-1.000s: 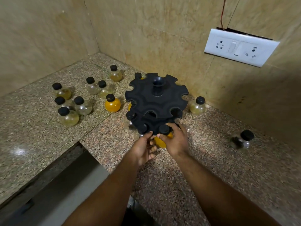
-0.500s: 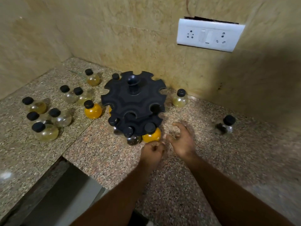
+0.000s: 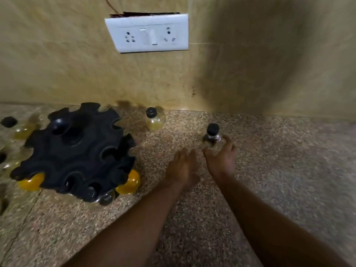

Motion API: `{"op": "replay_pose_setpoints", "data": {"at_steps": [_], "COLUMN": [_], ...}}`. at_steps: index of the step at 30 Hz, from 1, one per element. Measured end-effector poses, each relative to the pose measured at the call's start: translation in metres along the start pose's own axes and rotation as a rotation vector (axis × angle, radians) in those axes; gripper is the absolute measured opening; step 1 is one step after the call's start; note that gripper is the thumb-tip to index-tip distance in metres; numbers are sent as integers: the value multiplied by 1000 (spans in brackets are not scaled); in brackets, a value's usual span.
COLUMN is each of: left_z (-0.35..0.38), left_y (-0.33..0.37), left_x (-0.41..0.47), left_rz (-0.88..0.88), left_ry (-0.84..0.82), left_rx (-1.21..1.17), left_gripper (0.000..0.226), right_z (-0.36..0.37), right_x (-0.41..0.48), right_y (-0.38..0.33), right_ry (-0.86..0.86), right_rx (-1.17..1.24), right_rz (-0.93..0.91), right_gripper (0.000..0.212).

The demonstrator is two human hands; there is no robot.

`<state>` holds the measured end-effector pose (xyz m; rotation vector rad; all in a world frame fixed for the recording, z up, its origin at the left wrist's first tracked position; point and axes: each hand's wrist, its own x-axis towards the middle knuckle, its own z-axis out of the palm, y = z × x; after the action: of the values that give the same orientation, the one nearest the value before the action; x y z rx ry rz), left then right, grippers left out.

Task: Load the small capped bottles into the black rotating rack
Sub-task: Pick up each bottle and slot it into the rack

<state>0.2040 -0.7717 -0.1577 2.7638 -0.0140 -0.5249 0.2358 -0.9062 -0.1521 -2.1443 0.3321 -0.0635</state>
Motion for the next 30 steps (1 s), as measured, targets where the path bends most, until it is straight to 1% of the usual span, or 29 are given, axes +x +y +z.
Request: {"op": "replay_pose_setpoints", "data": {"at_steps": [3,6,8,11,13,15,17,18,19,20,21,23,24,26,28,30], "left_z": [-6,-5,-3,-3,-3,-3,7,13,15,16,12,-1,-7,-14,-19,-24], "left_y": [7,8,6,3,2,0,-5,-9,-8,-8,-2,3,1,-11,-27,-39], "left_x": [22,39,45,52,53,52,52,50,44,38,32,18,13,4,-11,-28], "left_rz": [-10,-43,-53,-55,-51,-49,-17,-3,-19,-98,-216,-492,-609,-763,-848,-900], "left_ry": [-101,-162,-181,-204,-205,-189,-126,-35,105,259,395,580,632,719,740,713], "left_rx": [90,123,134,132,132,117,49,-44,-215,-466,-736,-1156,-1285,-1477,-1604,-1754], "left_gripper": [120,125,129,134,134,132,119,106,91,79,70,52,47,42,36,34], "right_z": [-3,-1,3,9,11,12,14,14,14,15,16,19,21,28,36,45], "right_x": [19,35,42,51,52,50,45,42,38,34,32,21,15,3,-14,-29], "right_y": [3,2,2,3,3,1,-1,-3,-5,-8,-10,-16,-20,-27,-35,-44], "right_ry": [-4,-25,-27,-55,-55,-40,-31,-34,-37,-43,-51,-78,-94,-141,-206,-280], "right_rx": [1,-10,-16,-4,-12,-25,-36,-32,-25,-17,-14,-27,-41,-60,-63,-74], "right_rz": [12,11,-25,-63,-71,-80,-98,-106,-125,-149,-163,-181,-192,-210,-260,-307], "right_gripper": [82,82,77,64,57,55,55,54,54,54,54,56,57,58,54,50]}}
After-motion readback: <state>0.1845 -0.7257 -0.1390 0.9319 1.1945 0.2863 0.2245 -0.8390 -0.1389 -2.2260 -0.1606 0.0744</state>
